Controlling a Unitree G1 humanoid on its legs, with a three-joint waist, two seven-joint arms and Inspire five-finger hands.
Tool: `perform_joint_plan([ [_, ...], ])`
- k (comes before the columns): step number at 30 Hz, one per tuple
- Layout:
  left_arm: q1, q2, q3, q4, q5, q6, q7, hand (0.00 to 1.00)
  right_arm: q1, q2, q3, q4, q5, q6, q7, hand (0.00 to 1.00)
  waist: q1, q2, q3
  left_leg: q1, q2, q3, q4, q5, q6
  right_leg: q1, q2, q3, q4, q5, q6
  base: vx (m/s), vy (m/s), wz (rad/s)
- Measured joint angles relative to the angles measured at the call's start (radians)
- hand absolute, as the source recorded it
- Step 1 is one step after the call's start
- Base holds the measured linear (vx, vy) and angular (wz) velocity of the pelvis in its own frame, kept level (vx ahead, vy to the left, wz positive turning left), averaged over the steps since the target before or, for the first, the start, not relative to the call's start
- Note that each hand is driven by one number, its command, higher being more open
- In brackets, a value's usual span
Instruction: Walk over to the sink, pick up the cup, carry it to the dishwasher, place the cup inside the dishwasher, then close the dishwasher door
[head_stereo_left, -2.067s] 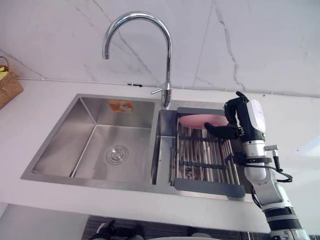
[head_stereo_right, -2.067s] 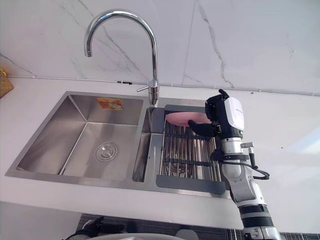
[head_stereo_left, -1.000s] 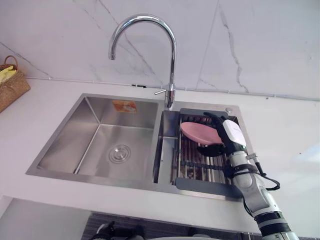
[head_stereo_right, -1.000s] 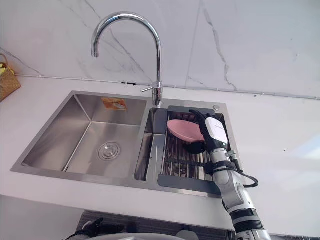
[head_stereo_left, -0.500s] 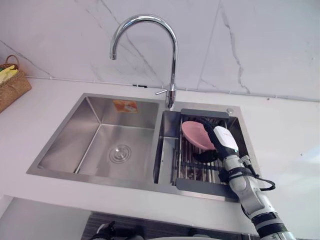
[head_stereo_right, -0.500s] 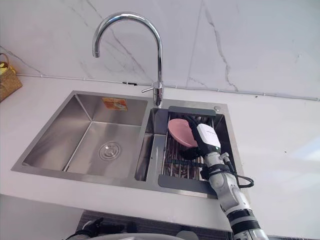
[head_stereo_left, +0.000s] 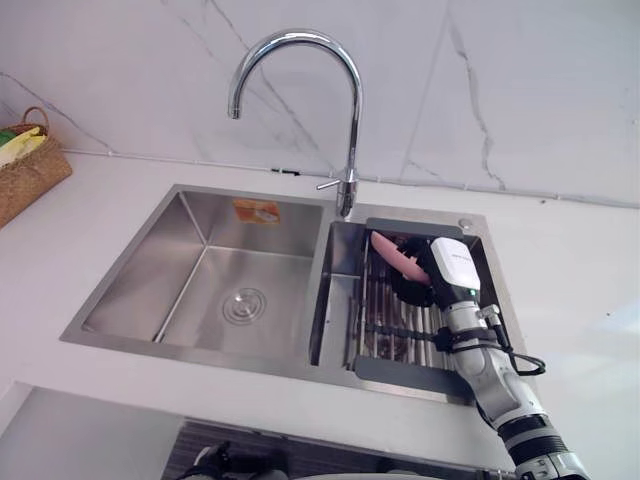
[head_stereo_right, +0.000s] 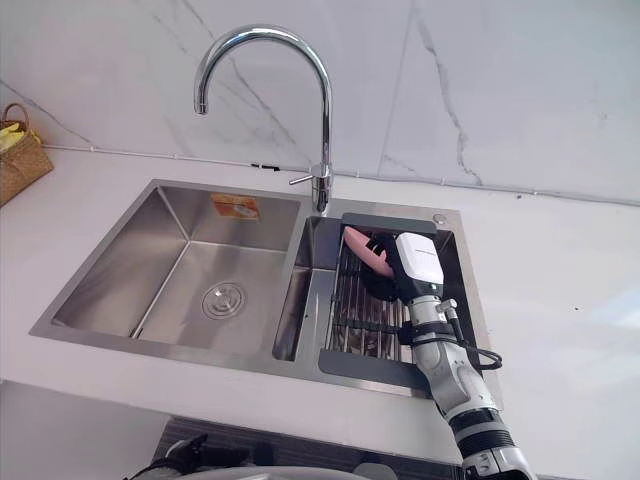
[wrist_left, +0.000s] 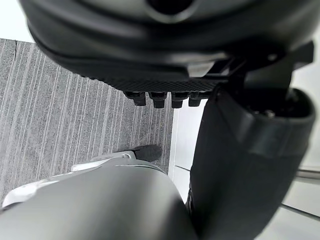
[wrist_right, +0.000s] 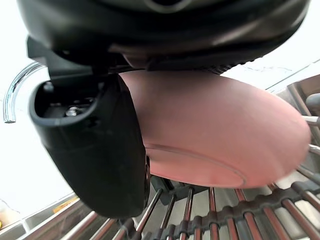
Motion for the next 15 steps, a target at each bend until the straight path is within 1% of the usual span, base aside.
perform_joint_plan([
  [4, 0.0, 0.002, 0.001, 0.0, 0.0, -0.001, 0.0, 1.0, 0.006, -0.002, -0.01, -0.031, 0.016, 0.001, -0.001, 0.0, -0.004, 0.001, 0.001, 0.0, 0.0, 0.004, 0.0, 0.0, 0.0, -0.003, 0.0, 0.005, 0.0, 0.0, 0.0, 0.0, 0.0, -0.02],
  [6, 0.001, 0.002, 0.003, 0.0, 0.0, -0.001, 0.0, 1.0, 0.034, -0.019, -0.014, -0.098, 0.029, 0.001, 0.0, 0.0, -0.008, 0.002, 0.002, -0.001, 0.0, 0.007, 0.0, -0.001, 0.0, -0.006, 0.0, 0.01, 0.001, 0.0, 0.0, 0.0, 0.0, -0.04],
  [9, 0.009, 0.001, 0.006, 0.001, 0.0, -0.003, 0.0, 1.0, 0.05, -0.027, -0.036, -0.18, 0.114, 0.001, -0.001, 0.0, -0.021, 0.005, 0.004, 0.0, 0.001, 0.023, 0.0, -0.002, 0.001, -0.018, 0.001, 0.027, 0.007, 0.001, 0.0, -0.02, 0.002, -0.15],
  [10, 0.009, 0.001, 0.005, 0.0, 0.001, -0.003, 0.0, 1.0, 0.05, -0.027, -0.058, -0.2, 0.141, 0.001, -0.003, 0.0, -0.021, 0.007, 0.004, 0.0, 0.001, 0.03, 0.001, -0.002, 0.002, -0.022, 0.001, 0.035, 0.007, 0.002, 0.0, -0.04, 0.006, -0.23],
  [12, 0.009, -0.005, 0.005, 0.002, 0.002, -0.005, -0.001, 1.0, 0.05, -0.027, -0.145, -0.253, 0.235, 0.001, -0.01, 0.0, -0.022, 0.009, 0.006, 0.005, 0.0, 0.041, 0.001, -0.005, 0.003, -0.023, 0.001, 0.046, 0.008, 0.004, 0.001, -0.03, 0.005, -0.16],
  [13, 0.01, -0.005, 0.005, 0.003, 0.002, -0.006, 0.0, 1.0, 0.05, -0.027, -0.199, -0.286, 0.309, 0.001, -0.014, 0.0, -0.024, 0.009, 0.006, 0.009, 0.0, 0.045, 0.001, -0.006, 0.003, -0.023, 0.001, 0.05, 0.008, 0.004, 0.001, -0.02, 0.001, -0.11],
  [15, 0.013, -0.006, 0.006, 0.004, 0.002, -0.007, 0.0, 1.0, 0.05, -0.026, -0.266, -0.331, 0.402, 0.001, -0.018, 0.0, -0.031, 0.009, 0.005, 0.013, 0.001, 0.051, 0.001, -0.007, 0.003, -0.022, 0.001, 0.055, 0.009, 0.004, 0.001, -0.02, -0.003, -0.1],
])
